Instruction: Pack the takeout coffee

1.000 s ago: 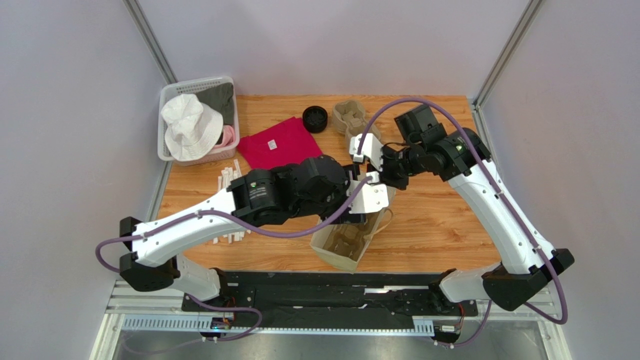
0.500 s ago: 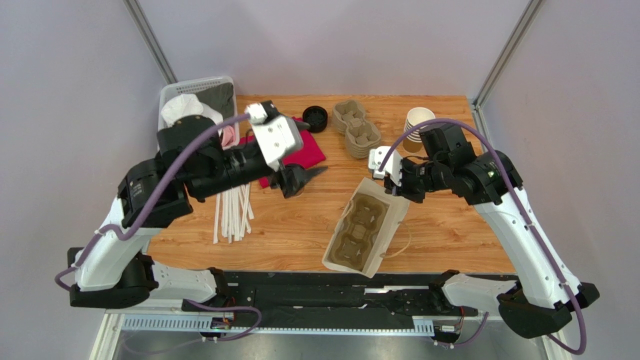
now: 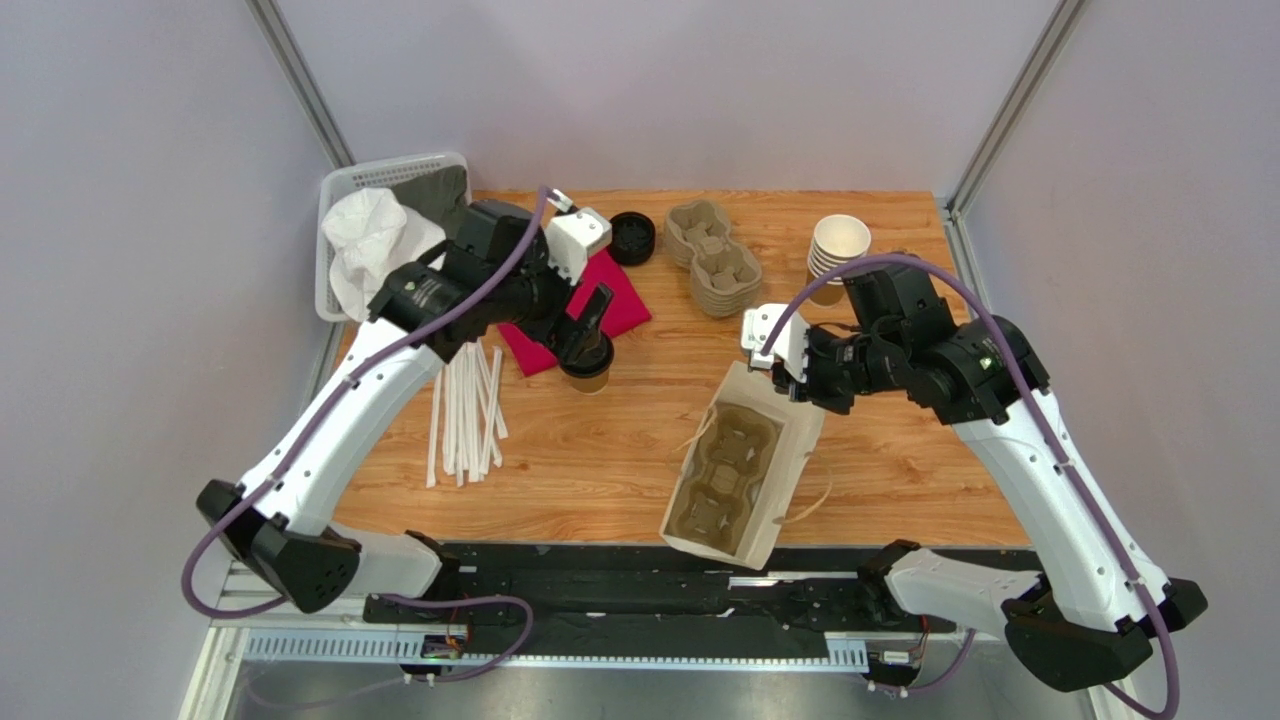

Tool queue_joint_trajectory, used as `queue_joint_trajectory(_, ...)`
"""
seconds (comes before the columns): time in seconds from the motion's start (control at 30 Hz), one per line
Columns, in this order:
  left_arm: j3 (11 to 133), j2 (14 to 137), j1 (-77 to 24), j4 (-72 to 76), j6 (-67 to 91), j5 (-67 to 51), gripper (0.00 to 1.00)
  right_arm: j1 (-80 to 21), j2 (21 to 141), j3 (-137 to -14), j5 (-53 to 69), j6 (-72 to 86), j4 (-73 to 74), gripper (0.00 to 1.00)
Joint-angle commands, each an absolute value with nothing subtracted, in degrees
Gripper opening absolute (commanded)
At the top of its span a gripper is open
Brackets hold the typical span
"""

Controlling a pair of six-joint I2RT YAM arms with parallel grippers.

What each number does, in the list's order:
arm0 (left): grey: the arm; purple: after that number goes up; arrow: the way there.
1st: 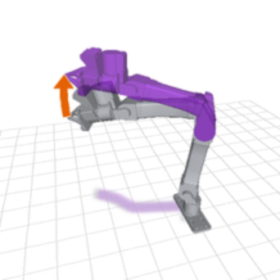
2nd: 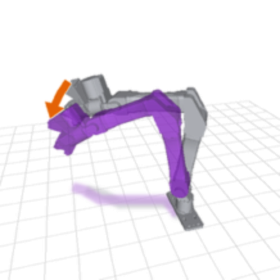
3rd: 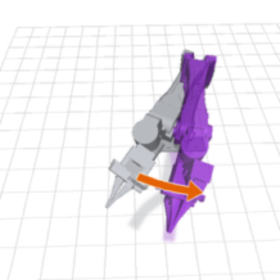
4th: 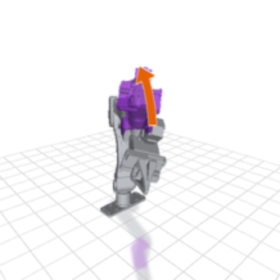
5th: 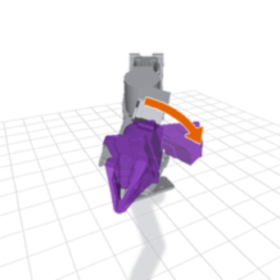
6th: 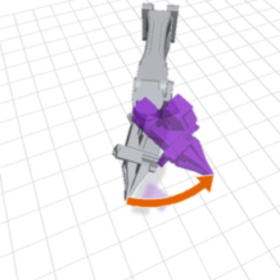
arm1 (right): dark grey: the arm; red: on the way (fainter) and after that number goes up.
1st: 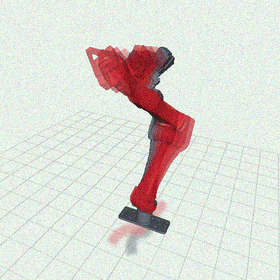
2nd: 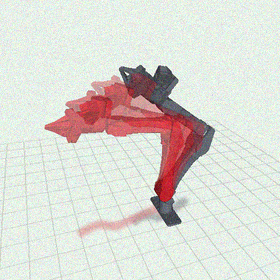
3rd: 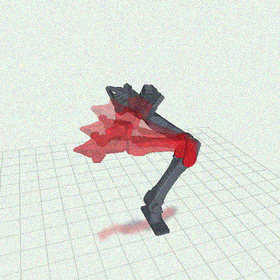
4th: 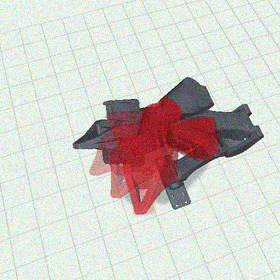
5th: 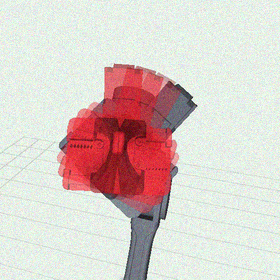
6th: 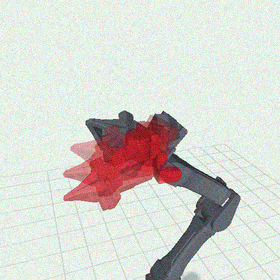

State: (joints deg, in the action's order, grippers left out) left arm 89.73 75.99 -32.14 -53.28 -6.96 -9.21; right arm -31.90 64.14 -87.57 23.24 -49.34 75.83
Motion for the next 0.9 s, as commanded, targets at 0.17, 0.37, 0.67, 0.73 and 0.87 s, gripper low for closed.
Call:
queue_joint_trajectory(0.17,92.81,88.05,-30.76,-55.37,-10.63,-4.57,0.96,-31.82,66.44,-88.33,19.34,-41.94,74.44,0.00)
queue_joint_trajectory(0.37,95.62,95.88,-30.59,-55.99,-11.51,-2.37,0.96,-31.82,67.41,-87.27,19.34,-39.99,74.09,0.00)
queue_joint_trajectory(0.67,94.58,100.02,-29.71,-53.09,-14.67,-4.30,0.99,-31.73,68.20,-86.31,19.60,-38.58,73.92,0.00)
queue_joint_trajectory(0.73,94.31,100.98,-29.09,-52.91,-15.20,-6.06,0.99,-31.64,68.12,-86.13,19.25,-38.58,73.92,0.00)
queue_joint_trajectory(0.87,93.35,101.95,-28.04,-50.73,-16.61,-7.38,0.99,-31.73,68.11,-86.13,18.37,-38.50,74.09,0.00)
